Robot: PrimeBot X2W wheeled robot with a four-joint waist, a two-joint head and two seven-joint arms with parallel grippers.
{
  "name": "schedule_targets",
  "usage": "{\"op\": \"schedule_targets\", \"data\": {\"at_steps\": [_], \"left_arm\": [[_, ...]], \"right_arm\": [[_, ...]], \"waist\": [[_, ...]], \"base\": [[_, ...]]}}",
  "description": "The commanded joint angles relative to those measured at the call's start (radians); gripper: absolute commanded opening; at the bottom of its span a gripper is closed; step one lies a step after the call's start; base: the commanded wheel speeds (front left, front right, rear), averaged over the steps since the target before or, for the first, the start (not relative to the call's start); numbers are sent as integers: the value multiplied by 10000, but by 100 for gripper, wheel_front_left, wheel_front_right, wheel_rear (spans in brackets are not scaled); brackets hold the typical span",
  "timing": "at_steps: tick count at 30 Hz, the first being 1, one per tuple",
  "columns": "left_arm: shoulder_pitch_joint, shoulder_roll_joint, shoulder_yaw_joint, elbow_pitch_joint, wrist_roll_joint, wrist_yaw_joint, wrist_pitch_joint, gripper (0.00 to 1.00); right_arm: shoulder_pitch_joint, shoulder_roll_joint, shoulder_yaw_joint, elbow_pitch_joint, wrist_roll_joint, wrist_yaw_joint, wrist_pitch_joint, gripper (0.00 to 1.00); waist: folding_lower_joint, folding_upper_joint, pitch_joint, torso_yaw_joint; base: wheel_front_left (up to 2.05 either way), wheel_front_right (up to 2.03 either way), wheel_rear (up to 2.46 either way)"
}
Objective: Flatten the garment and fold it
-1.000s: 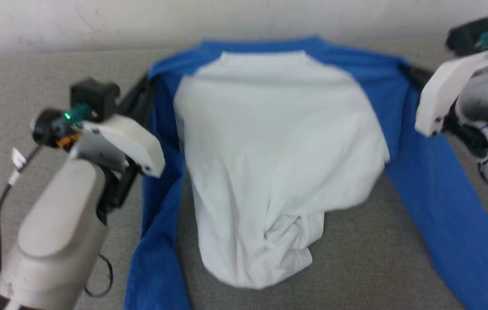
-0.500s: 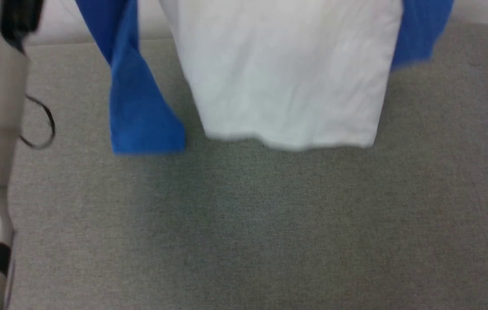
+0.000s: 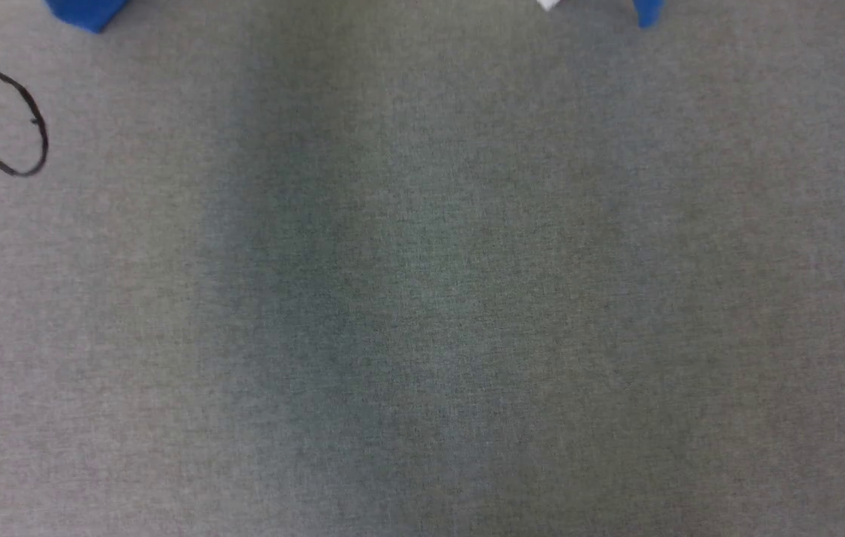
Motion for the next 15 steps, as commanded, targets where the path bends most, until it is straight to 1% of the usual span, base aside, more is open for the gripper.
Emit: {"op": "schedule_targets", "data": {"at_steps": [1,7,9,12,15], "left_arm": [[215,80,93,266,-117,-32,-102,0],[1094,-390,81,1139,-415,-314,-266,0],[1623,-607,153,1371,-580,-321,-300,0],[2620,-900,396,1532,-937,-353,-334,0],[3946,-1087,812,1139,-1245,-241,-347,0]], "right_arm": [[195,-95,78,195,76,-98,-94,0],[1123,147,939,796,561,-98,-140,0],[1627,159,1258,813,843,-98,-157,0],[2553,121,1752,588,1349,-98,-183,0],[3660,-38,2201,81,1834,-98,-224,0]], "waist": [[-2,0,329,30],[-2,0,406,192],[-2,0,262,289],[-2,0,-16,385],[-2,0,-424,427]], "base": [[0,0,0],[0,0,0],[0,0,0],[0,0,0],[0,0,0]]}}
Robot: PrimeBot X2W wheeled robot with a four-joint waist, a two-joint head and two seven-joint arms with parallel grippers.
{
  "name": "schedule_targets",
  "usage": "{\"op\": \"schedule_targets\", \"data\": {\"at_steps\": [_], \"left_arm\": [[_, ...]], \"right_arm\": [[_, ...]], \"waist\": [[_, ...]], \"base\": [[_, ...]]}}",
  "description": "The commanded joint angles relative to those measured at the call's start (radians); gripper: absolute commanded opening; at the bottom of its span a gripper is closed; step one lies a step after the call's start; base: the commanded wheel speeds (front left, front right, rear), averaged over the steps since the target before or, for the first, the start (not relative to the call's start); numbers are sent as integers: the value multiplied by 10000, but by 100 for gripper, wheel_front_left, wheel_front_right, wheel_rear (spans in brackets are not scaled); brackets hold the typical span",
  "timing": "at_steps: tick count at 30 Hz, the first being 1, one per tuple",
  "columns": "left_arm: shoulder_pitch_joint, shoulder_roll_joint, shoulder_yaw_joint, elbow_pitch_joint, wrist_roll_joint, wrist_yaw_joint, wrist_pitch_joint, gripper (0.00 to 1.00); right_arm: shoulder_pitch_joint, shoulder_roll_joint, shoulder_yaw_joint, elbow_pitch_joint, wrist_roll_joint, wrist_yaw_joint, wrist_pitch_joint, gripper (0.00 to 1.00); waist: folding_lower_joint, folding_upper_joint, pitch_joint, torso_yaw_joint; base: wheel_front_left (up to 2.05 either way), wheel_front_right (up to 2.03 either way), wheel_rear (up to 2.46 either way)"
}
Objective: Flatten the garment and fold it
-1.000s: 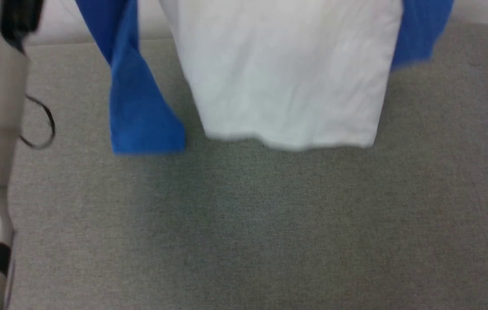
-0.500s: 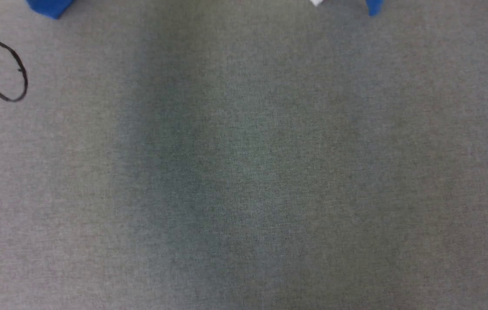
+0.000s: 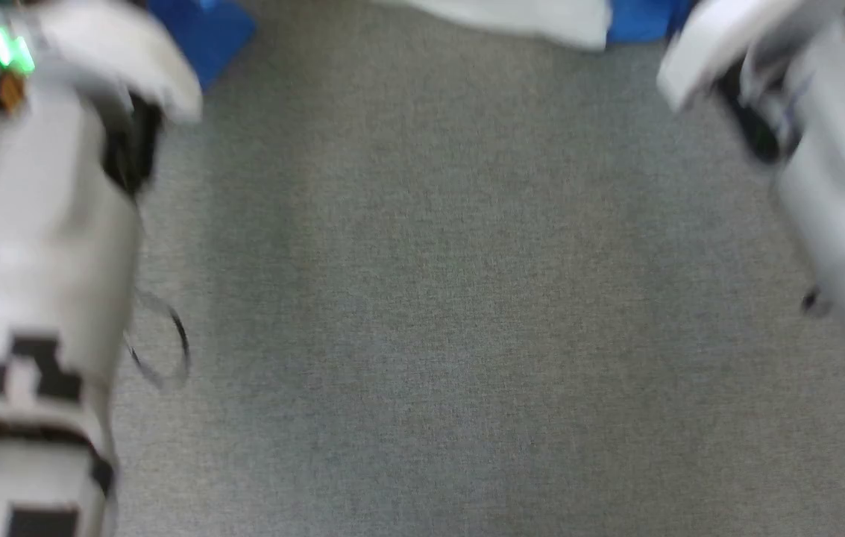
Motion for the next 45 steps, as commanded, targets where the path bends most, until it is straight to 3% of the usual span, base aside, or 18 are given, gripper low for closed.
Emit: {"op": "schedule_targets", "data": {"at_steps": [1,9,14,20,25,31,38,45], "left_arm": [[867,-50,254,-315,-157,100,-53,0],[5585,-391,651,-2874,13,323,-57,0],[7634,-162,482,-4223,85,582,273,0],[9890,355,388,-6366,117,1297,1411,0],[11427,681,397,-7891,91,1897,2285,0],[13382,1057,302,-9877,-11,2635,3662,0],[14802,1488,137,-10888,-485,2904,5277,0],[14925,1638,-42,-10914,-819,2817,6125,0]], "right_arm": [[644,-172,129,-370,298,-63,-85,0],[4518,-1045,738,-2330,997,-63,-124,0],[6740,-1576,418,-3444,1021,-63,-71,0],[8871,-1678,-705,-4767,595,-63,462,0],[10412,-1596,-1661,-5964,83,-63,1168,0],[12715,-915,-3195,-8056,-909,-63,2462,0],[14922,273,-4341,-10016,-1890,-63,4410,0],[15468,100,-4080,-10230,-2482,-63,5798,0]], "waist": [[0,0,-514,97],[0,0,-1768,148],[0,0,-2470,182],[0,0,-3089,64],[0,0,-3475,82],[0,0,-3946,194],[0,0,-4124,316],[0,0,-3934,378]], "base": [[0,0,0],[0,0,0],[0,0,0],[0,0,0],[0,0,0],[0,0,0],[0,0,0],[0,0,0]]}}
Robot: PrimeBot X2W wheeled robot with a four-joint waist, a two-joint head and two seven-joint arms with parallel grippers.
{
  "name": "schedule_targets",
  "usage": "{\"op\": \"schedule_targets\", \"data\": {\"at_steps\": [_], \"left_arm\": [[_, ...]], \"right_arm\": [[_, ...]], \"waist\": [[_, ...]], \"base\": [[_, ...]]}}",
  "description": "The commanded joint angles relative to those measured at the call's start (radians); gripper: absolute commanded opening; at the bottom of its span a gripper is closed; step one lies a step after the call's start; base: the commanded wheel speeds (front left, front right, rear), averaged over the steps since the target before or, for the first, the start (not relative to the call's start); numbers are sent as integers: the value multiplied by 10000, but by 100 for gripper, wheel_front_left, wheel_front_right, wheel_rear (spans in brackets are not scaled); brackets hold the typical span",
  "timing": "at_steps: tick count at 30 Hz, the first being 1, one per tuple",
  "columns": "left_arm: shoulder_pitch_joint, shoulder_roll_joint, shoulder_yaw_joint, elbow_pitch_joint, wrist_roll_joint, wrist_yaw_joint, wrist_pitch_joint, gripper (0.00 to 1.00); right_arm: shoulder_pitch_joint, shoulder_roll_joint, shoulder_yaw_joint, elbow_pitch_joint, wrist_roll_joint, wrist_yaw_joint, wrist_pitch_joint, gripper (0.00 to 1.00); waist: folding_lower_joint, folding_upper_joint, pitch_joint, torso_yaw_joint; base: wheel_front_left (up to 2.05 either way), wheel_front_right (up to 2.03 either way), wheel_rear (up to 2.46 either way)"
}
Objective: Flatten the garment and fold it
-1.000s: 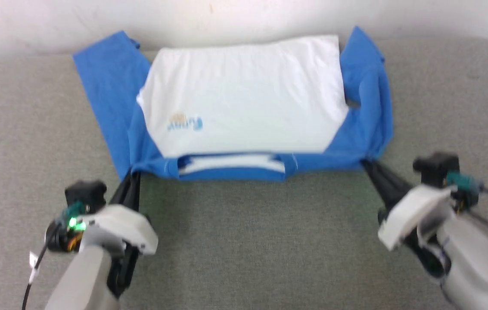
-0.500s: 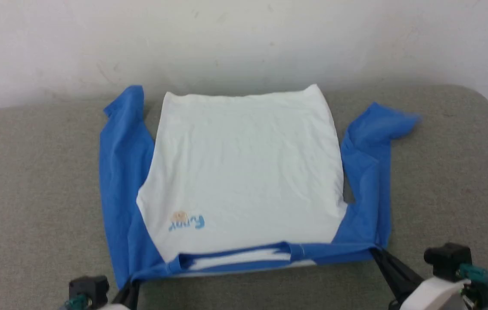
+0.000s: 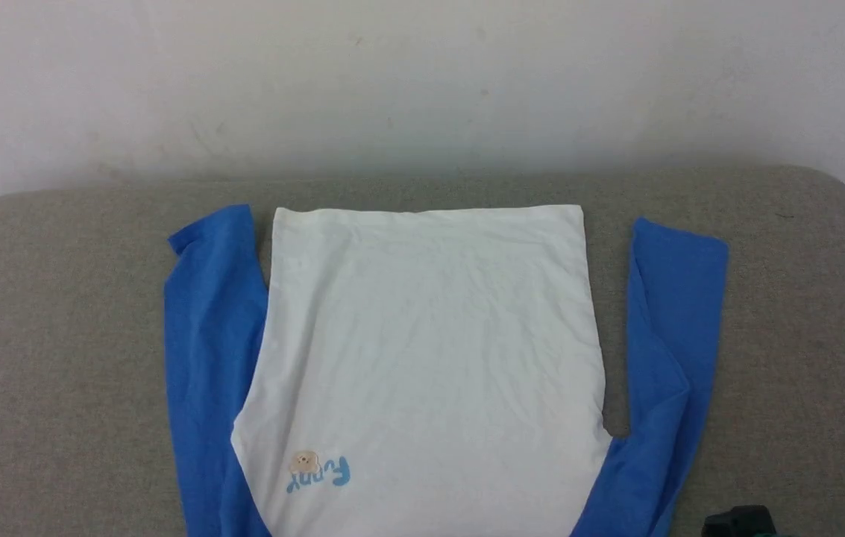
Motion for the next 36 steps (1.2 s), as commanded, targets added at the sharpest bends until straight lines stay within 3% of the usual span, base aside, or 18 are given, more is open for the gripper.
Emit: {"op": "schedule_targets", "data": {"at_steps": [1,3,4,5,11,18,23,27,32,36], "left_arm": [[-83,10,-45,127,-97,-100,119,0],[-247,-114,-180,323,-227,-285,169,0],[-354,-210,-232,436,-285,-371,126,49],[-462,-292,-290,542,-305,-442,76,100],[-1052,-622,-53,666,-203,-491,-939,100],[-1702,-652,1186,-192,-495,-206,-2101,100],[-2893,-466,2093,-228,-354,16,-2998,100],[-4012,-292,2686,463,-353,31,-3620,100],[-5974,167,2997,1804,-487,-342,-3778,100],[-7728,753,2836,3022,-588,-877,-3165,100]], "right_arm": [[12,-35,8,74,-127,-23,72,0],[-79,-12,249,294,-192,-23,177,54],[-163,11,390,417,-166,-23,171,100],[-279,-24,570,521,-185,-23,87,100],[-895,276,986,669,-146,-23,-1497,100],[-1275,1214,-570,23,-651,-23,-3635,100],[-1860,1602,-1650,-584,-1042,-23,-3978,100],[-2698,1704,-1879,-881,-1286,-23,-4005,100],[-3652,1747,-2035,-1026,-1444,-23,-4064,100],[-4172,1755,-1872,-952,-1493,-23,-4114,100]], "waist": [[0,0,60,8],[0,0,141,4],[0,0,188,-11],[0,0,207,-21],[0,0,279,-89],[0,0,441,-203],[0,0,1086,-381],[0,0,1810,-850],[0,0,2845,-1213],[0,0,3550,-1534]], "base": [[0,0,0],[0,0,0],[0,0,0],[0,0,0],[0,0,0],[0,0,0],[0,0,0],[0,0,0],[0,0,0],[0,0,0]]}}
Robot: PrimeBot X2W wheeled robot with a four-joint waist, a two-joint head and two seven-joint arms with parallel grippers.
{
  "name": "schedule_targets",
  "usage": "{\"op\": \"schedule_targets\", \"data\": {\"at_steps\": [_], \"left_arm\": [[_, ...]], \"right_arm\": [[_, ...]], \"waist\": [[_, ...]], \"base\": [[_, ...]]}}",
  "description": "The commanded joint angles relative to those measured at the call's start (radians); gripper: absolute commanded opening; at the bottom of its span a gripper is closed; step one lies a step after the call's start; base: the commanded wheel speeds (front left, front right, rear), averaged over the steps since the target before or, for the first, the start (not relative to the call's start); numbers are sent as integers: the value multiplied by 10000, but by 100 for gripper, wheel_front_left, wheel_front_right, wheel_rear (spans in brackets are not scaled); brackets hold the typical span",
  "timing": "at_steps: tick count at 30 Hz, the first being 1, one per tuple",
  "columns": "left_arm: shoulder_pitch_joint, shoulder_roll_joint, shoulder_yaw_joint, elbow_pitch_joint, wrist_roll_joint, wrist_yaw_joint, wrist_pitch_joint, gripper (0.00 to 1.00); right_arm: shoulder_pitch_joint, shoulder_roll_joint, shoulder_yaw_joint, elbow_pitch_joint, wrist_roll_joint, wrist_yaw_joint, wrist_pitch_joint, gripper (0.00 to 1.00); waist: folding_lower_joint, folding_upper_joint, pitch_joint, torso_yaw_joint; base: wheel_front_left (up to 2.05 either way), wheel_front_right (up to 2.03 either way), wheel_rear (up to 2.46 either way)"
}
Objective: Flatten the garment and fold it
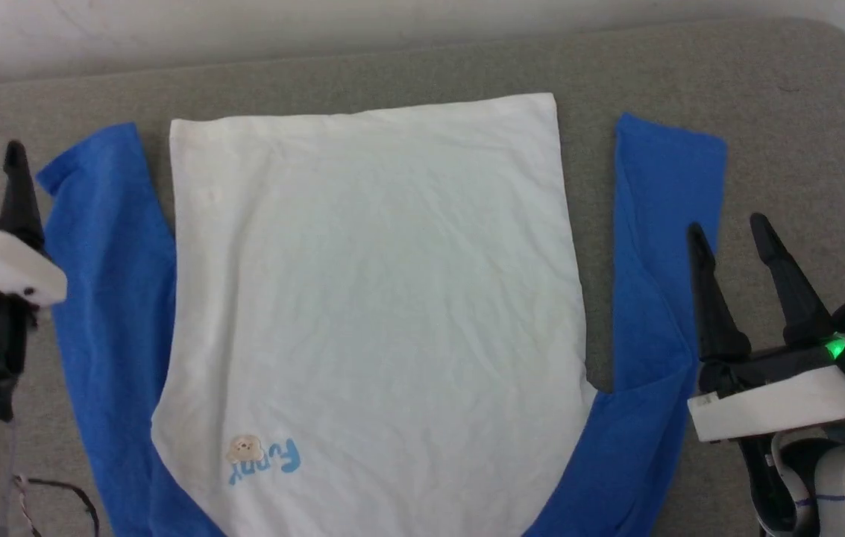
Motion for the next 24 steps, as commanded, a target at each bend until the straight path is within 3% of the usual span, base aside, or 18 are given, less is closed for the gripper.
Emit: {"op": "schedule_targets", "data": {"at_steps": [1,9,16,22,23,24], "left_arm": [[-646,240,-64,371,-39,-196,248,100],[-3161,1428,-710,2736,-435,-1002,3403,100],[-3705,2338,-1012,3918,-624,-809,6202,100],[-3266,2490,-1262,4103,-912,-560,8030,100],[-3152,2468,-1294,4119,-1028,-488,8444,82],[-3036,2432,-1347,4094,-1134,-431,8853,47]], "right_arm": [[-216,36,75,46,-39,-7,-82,100],[-618,39,489,478,357,-7,-332,100],[-901,40,1008,915,702,-7,-624,100],[-1057,40,1147,1219,803,-7,-786,100],[-1066,40,1150,1242,809,-7,-800,100],[-1068,40,1143,1255,804,-7,-809,100]], "waist": [[-3,0,1074,-688],[-3,0,1840,-1254],[-3,0,2284,-1667],[-3,0,2396,-1794],[-3,0,2399,-1801],[-3,0,2396,-1804]], "base": [[0,0,0],[0,0,0],[0,0,0],[0,0,0],[0,0,0],[0,0,0]]}}
